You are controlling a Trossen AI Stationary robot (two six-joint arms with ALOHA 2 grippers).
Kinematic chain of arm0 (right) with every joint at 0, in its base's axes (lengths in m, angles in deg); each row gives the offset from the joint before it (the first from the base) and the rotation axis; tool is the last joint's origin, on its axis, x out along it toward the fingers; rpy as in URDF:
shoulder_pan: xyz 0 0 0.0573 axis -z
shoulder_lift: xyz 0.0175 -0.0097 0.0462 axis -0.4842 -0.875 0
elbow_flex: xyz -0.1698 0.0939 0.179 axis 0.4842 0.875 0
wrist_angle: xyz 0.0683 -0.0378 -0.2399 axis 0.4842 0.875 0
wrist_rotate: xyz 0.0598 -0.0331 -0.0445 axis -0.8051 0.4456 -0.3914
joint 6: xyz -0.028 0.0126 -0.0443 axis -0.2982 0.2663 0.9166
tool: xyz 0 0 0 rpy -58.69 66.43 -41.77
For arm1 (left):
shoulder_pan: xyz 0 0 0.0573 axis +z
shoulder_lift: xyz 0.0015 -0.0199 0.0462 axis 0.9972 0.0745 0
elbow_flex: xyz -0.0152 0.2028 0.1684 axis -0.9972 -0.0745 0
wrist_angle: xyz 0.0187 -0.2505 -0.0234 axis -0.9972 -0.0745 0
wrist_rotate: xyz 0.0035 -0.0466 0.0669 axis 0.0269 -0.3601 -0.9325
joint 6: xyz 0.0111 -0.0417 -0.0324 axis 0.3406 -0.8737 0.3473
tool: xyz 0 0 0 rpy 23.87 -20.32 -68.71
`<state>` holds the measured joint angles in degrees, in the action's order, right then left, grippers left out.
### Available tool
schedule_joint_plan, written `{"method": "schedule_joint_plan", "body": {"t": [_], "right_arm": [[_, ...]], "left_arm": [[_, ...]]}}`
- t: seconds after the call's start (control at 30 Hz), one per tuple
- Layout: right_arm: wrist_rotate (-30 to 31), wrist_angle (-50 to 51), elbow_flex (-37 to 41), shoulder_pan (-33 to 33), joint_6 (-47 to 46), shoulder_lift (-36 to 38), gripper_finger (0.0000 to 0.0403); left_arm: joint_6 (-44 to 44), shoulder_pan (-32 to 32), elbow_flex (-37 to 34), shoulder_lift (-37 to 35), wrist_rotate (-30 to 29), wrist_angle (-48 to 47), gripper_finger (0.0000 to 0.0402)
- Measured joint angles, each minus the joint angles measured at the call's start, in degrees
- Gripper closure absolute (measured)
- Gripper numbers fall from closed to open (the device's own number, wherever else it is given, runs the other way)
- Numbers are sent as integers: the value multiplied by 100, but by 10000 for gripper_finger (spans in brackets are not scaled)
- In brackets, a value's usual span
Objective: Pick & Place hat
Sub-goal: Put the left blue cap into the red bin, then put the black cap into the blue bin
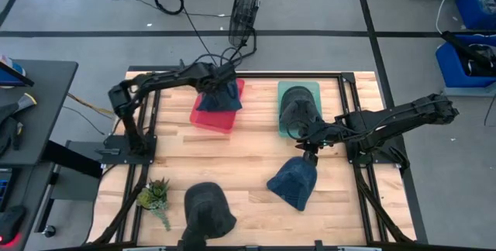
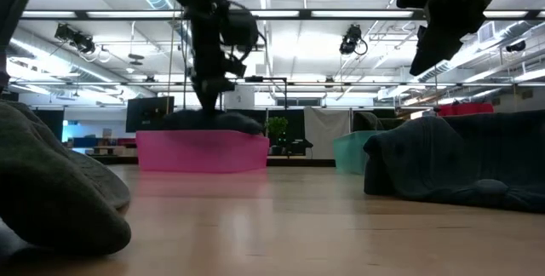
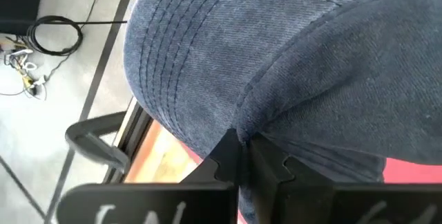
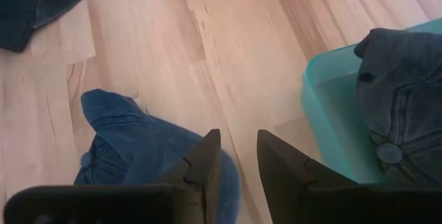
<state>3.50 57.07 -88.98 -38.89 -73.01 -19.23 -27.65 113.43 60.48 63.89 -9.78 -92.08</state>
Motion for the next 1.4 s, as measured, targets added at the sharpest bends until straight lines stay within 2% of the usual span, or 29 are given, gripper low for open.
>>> {"method": "schedule_joint_plan", "body": {"t": [0.23, 0.53, 0.67, 0.83, 1.0, 1.2, 1.4], "right_arm": [[0, 8, 0, 0, 0, 0, 302], [2, 2, 0, 0, -37, 0, 302], [2, -2, 0, 0, 153, 0, 302], [-103, -15, 0, 0, 110, 0, 302], [-221, -66, 0, 0, 162, -2, 299], [-335, -143, 0, -2, 266, -1, 263], [-473, -141, 0, -2, 410, -2, 224]], "left_arm": [[443, 81, -2, 500, 4, 31, 367], [698, 85, -2, 535, -23, 0, 270], [717, 8, -2, 418, -90, -94, 242], [708, -282, -2, -174, -84, -287, 241], [327, -752, -2, -1151, -83, -525, 254], [-532, -1500, 4, -2228, 9, -507, 257], [-915, -2454, 7, -2720, 866, -530, 257]]}}
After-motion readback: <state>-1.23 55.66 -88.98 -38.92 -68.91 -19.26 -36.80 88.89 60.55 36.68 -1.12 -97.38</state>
